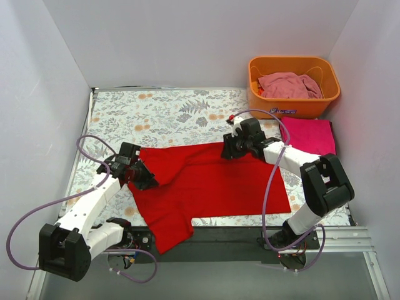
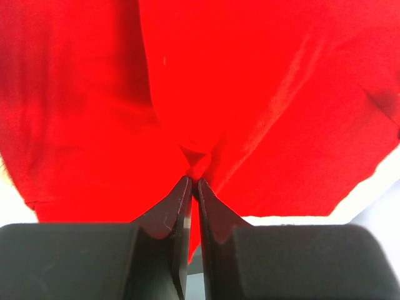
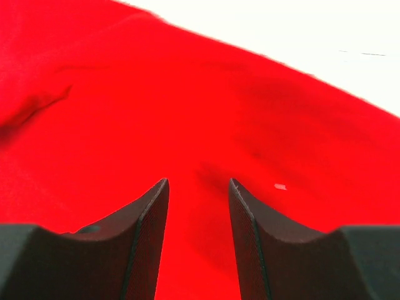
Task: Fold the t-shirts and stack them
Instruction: Fold the tshirt
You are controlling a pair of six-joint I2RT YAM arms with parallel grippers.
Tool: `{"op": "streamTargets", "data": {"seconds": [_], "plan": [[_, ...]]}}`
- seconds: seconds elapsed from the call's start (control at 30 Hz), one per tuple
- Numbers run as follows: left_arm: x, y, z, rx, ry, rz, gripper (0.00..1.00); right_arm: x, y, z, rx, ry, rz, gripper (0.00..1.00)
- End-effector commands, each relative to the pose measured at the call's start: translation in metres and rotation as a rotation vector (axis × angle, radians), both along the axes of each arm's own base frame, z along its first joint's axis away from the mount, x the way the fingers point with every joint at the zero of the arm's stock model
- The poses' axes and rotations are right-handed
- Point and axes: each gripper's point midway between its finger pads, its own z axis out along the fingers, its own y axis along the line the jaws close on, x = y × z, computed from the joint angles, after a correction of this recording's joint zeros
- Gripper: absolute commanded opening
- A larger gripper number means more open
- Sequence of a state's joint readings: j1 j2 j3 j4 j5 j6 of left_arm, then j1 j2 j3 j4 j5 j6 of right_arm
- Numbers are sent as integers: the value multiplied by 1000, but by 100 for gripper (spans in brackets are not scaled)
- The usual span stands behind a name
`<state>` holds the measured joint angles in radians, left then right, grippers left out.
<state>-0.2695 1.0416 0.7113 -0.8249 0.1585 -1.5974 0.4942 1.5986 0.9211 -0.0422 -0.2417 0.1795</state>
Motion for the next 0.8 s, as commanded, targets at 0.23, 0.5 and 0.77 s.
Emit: {"op": "streamTargets", "data": {"seconds": [0.23,0.5,0.77], "plan": [[-2,3,-9,9,-19,29,18,47,-68,20,34,-65,-198,49],[47,38,12,188,-144,141,55,19,-37,17,125,-27,-75,49],[93,75,8,232,-174,149,49,-16,36,34,291,26,68,47]]}}
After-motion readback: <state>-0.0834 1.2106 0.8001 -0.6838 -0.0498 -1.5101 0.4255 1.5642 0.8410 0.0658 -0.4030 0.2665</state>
